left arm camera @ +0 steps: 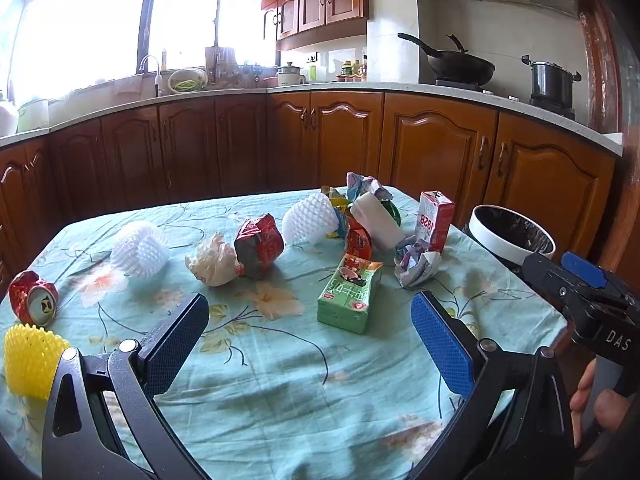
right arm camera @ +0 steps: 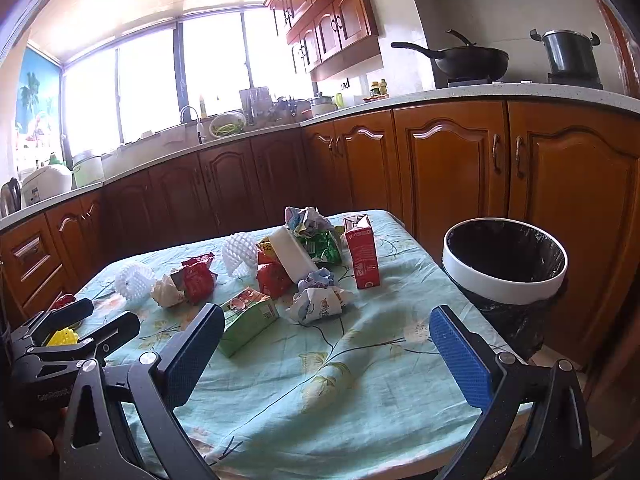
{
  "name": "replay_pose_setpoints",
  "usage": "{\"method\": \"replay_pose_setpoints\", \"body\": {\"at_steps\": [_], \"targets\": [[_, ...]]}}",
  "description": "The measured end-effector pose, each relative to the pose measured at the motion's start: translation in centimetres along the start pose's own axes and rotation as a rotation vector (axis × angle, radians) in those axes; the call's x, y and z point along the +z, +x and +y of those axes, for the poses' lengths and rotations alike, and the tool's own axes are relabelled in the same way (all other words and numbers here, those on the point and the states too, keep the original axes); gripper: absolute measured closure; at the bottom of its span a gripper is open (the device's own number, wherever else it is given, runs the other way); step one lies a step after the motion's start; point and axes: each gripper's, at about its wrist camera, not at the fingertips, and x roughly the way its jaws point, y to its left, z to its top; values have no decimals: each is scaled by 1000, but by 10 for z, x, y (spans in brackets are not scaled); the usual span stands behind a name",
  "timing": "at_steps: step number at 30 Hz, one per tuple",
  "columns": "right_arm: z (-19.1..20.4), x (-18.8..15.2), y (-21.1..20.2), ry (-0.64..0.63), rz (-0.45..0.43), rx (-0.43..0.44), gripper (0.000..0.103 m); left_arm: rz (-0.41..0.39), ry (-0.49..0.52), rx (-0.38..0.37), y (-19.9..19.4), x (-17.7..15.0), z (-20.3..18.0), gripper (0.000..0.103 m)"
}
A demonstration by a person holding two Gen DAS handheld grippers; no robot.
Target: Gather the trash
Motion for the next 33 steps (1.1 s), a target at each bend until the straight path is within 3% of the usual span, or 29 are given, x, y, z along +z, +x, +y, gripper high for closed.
{"method": "replay_pose_setpoints", "body": {"at_steps": [33], "targets": [[3, -2, 5, 8, 15, 34, 0, 9, 4, -3, 6, -3, 2, 0]]}}
